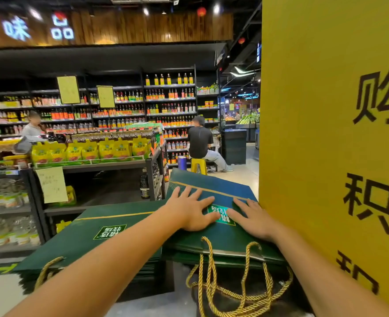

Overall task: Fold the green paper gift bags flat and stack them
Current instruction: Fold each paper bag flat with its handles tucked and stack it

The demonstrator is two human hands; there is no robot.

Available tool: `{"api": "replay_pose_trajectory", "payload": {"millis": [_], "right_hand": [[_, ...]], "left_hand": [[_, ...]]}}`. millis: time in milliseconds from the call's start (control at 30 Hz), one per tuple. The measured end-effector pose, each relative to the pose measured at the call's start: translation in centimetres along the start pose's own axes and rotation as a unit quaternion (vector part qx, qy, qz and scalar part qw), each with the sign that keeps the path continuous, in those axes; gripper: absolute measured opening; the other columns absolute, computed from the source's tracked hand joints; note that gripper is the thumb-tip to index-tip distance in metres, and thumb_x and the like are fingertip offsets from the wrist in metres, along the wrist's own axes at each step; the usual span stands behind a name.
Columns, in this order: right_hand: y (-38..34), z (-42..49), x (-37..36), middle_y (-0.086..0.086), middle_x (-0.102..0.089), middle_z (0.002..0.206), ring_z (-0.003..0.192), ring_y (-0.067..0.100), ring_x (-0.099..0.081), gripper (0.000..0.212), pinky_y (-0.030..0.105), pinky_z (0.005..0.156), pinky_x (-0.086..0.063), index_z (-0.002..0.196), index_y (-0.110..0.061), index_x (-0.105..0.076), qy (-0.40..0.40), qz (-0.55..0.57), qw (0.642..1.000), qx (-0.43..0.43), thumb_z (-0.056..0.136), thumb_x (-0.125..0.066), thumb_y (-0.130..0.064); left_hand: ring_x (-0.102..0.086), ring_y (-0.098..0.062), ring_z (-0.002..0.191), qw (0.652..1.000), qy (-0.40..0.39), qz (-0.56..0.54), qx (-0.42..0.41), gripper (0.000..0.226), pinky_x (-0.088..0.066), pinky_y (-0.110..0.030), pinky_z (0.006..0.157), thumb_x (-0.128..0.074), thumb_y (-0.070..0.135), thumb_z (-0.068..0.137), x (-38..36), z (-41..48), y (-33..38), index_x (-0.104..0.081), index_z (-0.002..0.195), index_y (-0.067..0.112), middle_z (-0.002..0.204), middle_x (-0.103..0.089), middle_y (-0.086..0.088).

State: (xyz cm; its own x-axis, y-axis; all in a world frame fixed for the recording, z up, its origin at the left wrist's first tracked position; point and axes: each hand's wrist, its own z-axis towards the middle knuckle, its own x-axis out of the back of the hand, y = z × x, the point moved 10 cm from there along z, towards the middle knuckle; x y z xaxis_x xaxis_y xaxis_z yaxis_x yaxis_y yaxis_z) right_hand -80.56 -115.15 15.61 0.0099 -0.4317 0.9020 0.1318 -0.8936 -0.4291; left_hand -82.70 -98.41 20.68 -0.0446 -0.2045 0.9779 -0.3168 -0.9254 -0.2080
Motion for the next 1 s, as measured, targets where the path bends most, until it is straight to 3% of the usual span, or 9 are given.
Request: {"api": "replay_pose_trajectory", "payload": {"millis": [233,367,467,600,767,867,933,1000], "right_hand": [[1.5,1.3,-2.2,0.006,-0.002,0.170,0.157,0.022,0.004,0.081,0.044,0.127,-0.003,0.161,-0.041,-0.008,0.011,-0.027,1.000,0.000,0.091,-0.019,-0.080],[1.6,1.5,-2.6,0.005,-0.005,0.170,0.157,0.022,0.002,0.102,0.043,0.126,-0.004,0.161,-0.041,-0.008,0.005,-0.042,0.999,0.004,0.072,-0.005,-0.090],[1.6,1.5,-2.7,0.005,-0.005,0.170,0.157,0.021,0.002,0.095,0.043,0.125,-0.003,0.161,-0.041,-0.008,0.007,-0.052,0.999,0.005,0.078,-0.008,-0.088],[1.5,1.5,-2.5,0.005,-0.004,0.170,0.157,0.022,0.002,0.103,0.043,0.126,-0.003,0.161,-0.040,-0.007,0.006,-0.055,0.998,0.001,0.071,-0.004,-0.090],[0.5,0.8,-1.4,0.008,-0.001,0.170,0.157,0.025,0.002,0.085,0.044,0.126,-0.003,0.162,-0.036,-0.004,-0.009,-0.087,0.996,-0.001,0.090,-0.014,-0.080],[-0.7,0.4,0.5,0.010,-0.026,0.165,0.151,0.028,-0.026,0.086,0.040,0.121,-0.024,0.160,-0.025,-0.024,-0.020,-0.111,0.994,0.007,0.093,-0.021,-0.078],[-2.2,-0.1,2.4,0.011,-0.055,0.145,0.127,0.027,-0.054,0.065,0.038,0.104,-0.046,0.144,-0.020,-0.051,0.008,-0.161,0.987,0.025,0.101,-0.032,-0.065],[-4.1,-0.9,4.2,0.008,-0.067,0.125,0.107,0.025,-0.062,0.043,0.039,0.089,-0.054,0.124,-0.019,-0.064,0.041,-0.189,0.980,0.049,0.102,-0.042,-0.049]], "left_hand": [[0.012,-0.031,0.156,1.000,-0.009,-0.021,0.013,0.073,0.010,-0.057,0.124,-0.014,0.078,0.095,-3.1,1.3,0.0,-0.004,0.160,0.046,0.171,0.006,0.000],[0.012,-0.030,0.156,0.999,-0.009,-0.031,0.014,0.073,0.009,-0.056,0.124,-0.013,0.079,0.094,-3.9,1.7,-0.1,-0.004,0.159,0.047,0.171,0.006,0.001],[0.013,-0.029,0.156,0.999,-0.011,-0.039,0.014,0.073,0.009,-0.056,0.124,-0.012,0.079,0.094,-4.3,1.6,-0.2,-0.003,0.159,0.048,0.171,0.007,0.001],[0.011,-0.030,0.156,0.999,-0.003,-0.029,0.014,0.072,0.009,-0.056,0.124,-0.013,0.078,0.094,-3.7,1.4,-0.2,-0.004,0.159,0.047,0.171,0.005,0.001],[0.003,-0.033,0.157,0.999,0.034,-0.029,0.007,0.072,0.005,-0.058,0.124,-0.020,0.075,0.096,-1.8,0.2,0.1,-0.015,0.160,0.042,0.171,-0.005,-0.004],[-0.020,-0.033,0.153,0.999,0.040,-0.018,-0.004,0.065,-0.013,-0.055,0.123,-0.030,0.065,0.100,0.7,-0.2,0.1,-0.036,0.155,0.032,0.164,-0.029,-0.008],[-0.042,-0.033,0.138,0.998,0.062,-0.001,-0.002,0.055,-0.032,-0.049,0.111,-0.037,0.058,0.102,3.1,-1.0,-0.3,-0.054,0.140,0.023,0.146,-0.050,-0.011],[-0.053,-0.033,0.124,0.996,0.087,0.012,0.016,0.049,-0.042,-0.045,0.100,-0.039,0.054,0.102,5.1,-2.2,-1.8,-0.061,0.127,0.018,0.130,-0.058,-0.011]]}}
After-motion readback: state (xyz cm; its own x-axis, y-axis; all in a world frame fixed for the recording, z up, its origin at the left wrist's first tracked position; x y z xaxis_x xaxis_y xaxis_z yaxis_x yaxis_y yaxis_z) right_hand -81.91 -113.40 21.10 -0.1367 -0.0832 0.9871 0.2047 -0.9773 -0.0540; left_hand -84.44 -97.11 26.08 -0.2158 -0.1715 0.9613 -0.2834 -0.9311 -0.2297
